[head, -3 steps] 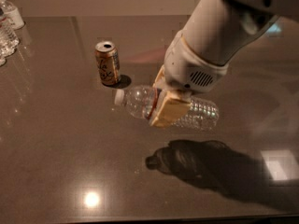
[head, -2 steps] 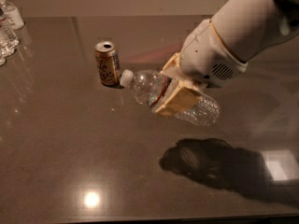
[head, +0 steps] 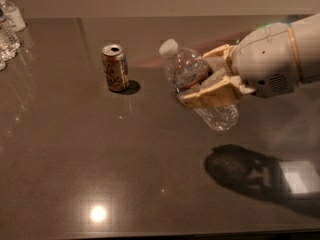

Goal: Place water bottle upright

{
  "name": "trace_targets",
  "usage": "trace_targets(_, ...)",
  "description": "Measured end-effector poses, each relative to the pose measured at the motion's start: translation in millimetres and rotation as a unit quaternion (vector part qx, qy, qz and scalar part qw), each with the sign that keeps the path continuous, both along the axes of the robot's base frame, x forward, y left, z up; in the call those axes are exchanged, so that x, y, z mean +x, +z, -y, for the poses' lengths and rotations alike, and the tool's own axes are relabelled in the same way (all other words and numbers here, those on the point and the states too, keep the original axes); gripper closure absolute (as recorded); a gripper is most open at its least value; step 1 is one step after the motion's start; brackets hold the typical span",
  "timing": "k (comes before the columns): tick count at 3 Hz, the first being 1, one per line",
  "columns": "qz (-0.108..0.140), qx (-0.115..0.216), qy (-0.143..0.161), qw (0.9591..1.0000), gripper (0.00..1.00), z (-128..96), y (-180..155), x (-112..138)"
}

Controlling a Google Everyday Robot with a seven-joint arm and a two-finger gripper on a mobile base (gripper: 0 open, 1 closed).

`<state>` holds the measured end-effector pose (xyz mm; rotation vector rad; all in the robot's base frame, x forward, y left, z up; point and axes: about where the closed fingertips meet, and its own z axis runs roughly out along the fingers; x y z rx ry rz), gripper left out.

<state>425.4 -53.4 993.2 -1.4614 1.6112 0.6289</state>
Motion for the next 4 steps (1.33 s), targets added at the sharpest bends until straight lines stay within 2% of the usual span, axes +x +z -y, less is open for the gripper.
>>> trace_targets(1, 0.014, 0.085, -0.033, 0.9957, 1.00, 14, 9, 6)
trace_targets(2, 0.018, 0.162, -0.054, 0.9851, 1.00, 27, 14, 13)
trace_targets(3, 0.016, 0.218, -0.073, 0.9732, 1.00, 46, 10, 19)
trace_targets(4, 0.010, 0.250, -0.099, 0.9632, 1.00, 73, -5, 26)
